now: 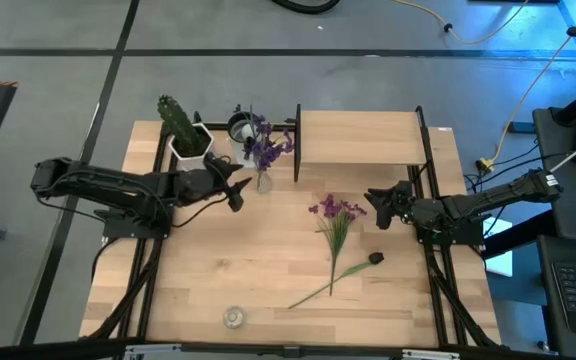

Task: Pick and place flowers into a vace then onto a shelf
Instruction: Put the top transparent vase with the flowers on the shelf

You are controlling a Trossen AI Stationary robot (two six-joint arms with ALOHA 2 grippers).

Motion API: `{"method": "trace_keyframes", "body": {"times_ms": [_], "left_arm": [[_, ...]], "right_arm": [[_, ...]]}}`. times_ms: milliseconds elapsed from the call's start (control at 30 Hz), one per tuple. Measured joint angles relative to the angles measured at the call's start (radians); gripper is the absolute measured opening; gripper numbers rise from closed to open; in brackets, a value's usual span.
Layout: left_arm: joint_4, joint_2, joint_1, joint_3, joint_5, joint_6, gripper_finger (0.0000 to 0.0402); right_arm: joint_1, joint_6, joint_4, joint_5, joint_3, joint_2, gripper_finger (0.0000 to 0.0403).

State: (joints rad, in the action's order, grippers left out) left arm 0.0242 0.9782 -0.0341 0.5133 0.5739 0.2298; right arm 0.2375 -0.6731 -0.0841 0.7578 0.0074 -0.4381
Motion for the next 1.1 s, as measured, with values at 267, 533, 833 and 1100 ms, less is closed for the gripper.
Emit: {"method": "trace_keyframes", "body": {"times_ms": [267,533,833,1100], "left_arm": [[0.002,0.096,0.0,0.0,0.001,0.103,0.0232],[0.044,0.21,-0.004,0.0,0.09,0.128,0.0235],[0.143,0.295,-0.064,0.0,0.043,0.174,0.0235],[0.258,0.338,-0.09,0.0,-0.01,0.103,0.0235]], "right_arm": [[0.0,0.0,0.0,0.0,0.0,0.0,0.013],[0.0,0.0,0.0,0.0,0.0,0.0,0.013],[0.0,-0.001,0.0,0.0,0.0,0.0,0.013],[0.0,0.0,0.006,0.001,0.0,0.0,0.013]]}}
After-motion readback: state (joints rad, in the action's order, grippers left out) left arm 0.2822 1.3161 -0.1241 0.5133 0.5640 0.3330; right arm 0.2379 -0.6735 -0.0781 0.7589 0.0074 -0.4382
